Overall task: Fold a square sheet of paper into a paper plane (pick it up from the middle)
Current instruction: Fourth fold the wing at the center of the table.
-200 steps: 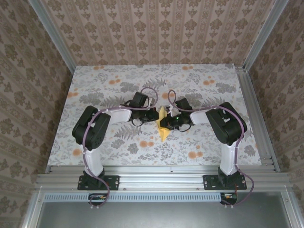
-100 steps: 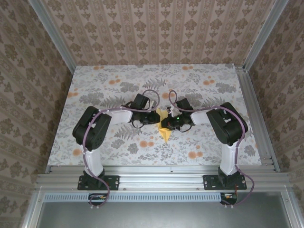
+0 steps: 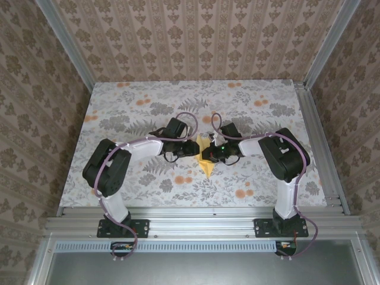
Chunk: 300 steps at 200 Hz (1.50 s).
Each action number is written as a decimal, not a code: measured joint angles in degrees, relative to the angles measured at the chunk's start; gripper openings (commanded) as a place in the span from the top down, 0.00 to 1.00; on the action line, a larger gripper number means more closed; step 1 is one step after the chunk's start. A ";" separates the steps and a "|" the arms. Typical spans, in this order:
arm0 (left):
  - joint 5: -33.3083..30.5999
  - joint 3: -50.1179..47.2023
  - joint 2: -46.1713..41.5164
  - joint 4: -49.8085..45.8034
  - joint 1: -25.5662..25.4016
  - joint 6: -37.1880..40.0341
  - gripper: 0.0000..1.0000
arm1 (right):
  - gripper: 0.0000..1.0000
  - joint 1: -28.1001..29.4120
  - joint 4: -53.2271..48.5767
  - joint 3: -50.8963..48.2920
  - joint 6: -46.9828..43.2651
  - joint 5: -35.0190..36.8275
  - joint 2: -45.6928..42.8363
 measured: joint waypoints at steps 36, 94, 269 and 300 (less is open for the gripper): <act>-0.44 -0.37 1.27 0.37 -1.11 -2.19 0.65 | 0.92 -0.02 0.07 -0.04 0.22 0.00 0.00; -2.45 -0.35 2.54 -1.09 -1.70 -2.84 0.63 | 0.92 -0.33 0.33 -0.72 0.70 0.00 -0.48; -2.01 -0.35 3.41 4.13 -1.90 -5.18 1.00 | 0.86 -0.57 -0.28 -0.96 1.03 0.17 -1.66; -1.18 -0.35 3.41 5.27 -1.90 -5.18 1.00 | 0.81 -0.90 -0.31 -1.07 1.07 0.24 -3.85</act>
